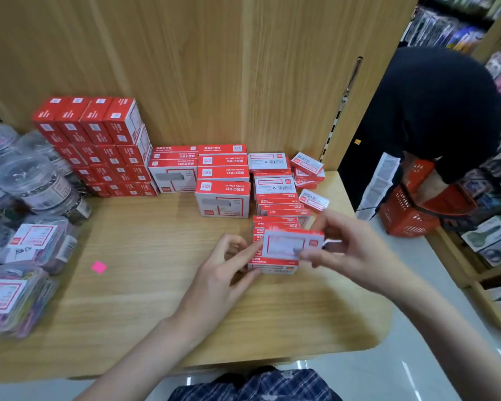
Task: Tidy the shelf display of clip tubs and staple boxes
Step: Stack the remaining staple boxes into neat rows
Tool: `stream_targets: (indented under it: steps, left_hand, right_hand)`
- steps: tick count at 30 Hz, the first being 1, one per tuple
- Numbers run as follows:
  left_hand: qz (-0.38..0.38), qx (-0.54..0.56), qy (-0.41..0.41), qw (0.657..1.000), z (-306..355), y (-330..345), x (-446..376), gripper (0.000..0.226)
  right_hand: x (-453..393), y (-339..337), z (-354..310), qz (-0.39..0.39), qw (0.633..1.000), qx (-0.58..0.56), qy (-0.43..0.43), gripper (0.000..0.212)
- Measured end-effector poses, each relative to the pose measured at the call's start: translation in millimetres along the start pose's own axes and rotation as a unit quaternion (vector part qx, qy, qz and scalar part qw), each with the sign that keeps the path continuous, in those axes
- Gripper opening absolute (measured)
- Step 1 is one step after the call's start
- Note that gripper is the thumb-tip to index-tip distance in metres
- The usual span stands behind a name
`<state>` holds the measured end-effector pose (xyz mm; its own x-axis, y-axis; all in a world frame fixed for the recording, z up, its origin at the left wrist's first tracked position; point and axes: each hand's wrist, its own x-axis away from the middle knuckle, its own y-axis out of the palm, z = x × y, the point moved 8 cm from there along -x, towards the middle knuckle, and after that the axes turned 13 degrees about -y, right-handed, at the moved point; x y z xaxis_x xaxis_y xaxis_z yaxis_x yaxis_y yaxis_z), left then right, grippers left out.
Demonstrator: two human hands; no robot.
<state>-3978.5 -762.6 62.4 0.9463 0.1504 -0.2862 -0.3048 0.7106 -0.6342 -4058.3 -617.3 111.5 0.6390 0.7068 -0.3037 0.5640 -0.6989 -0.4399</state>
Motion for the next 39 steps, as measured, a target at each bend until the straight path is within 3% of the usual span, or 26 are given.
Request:
stream_targets:
  steps: [3, 6, 9, 12, 15, 19, 28, 31, 35, 39]
  left_hand:
    - [-0.009, 0.032, -0.019, 0.999, -2, 2, 0, 0.052]
    - [-0.043, 0.081, -0.047, 0.995, -6, 2, 3, 0.057]
    - [-0.113, 0.081, -0.078, 0.987, -8, 7, 11, 0.076]
    - [-0.171, 0.020, -0.107, 0.979, -11, 17, 11, 0.103]
    - [-0.189, -0.018, -0.116, 0.975, -17, 21, -1, 0.112]
    - [-0.181, -0.008, -0.086, 0.980, -14, 21, -15, 0.102]
    - [-0.167, -0.004, -0.054, 0.984, -12, 12, -13, 0.098]
    - [-0.118, -0.008, -0.067, 0.991, -4, -15, -23, 0.081]
    - [-0.034, -0.100, 0.048, 0.993, 27, -28, -43, 0.054]
    - [-0.043, -0.269, 0.102, 0.957, 43, -1, -59, 0.063]
  right_hand:
    - [21, 18, 6, -0.065, 0.987, 0.141, -0.045, 0.026]
    - [29, 26, 10, -0.027, 0.943, 0.318, -0.093, 0.024]
    - [31, 28, 16, -0.002, 0.921, 0.386, -0.057, 0.056]
    - [30, 38, 29, -0.055, 0.922, 0.383, -0.027, 0.098]
    - [23, 42, 40, -0.089, 0.928, 0.361, 0.001, 0.102]
    - [14, 43, 46, -0.123, 0.926, 0.356, 0.014, 0.113]
    - [12, 44, 39, -0.115, 0.957, 0.268, 0.003, 0.114]
    - [-1, 22, 26, -0.062, 0.984, 0.167, -0.005, 0.087]
    - [-35, -10, 24, -0.014, 0.984, 0.176, -0.024, 0.051]
    - [-65, -9, 40, -0.062, 0.970, 0.230, -0.045, 0.033]
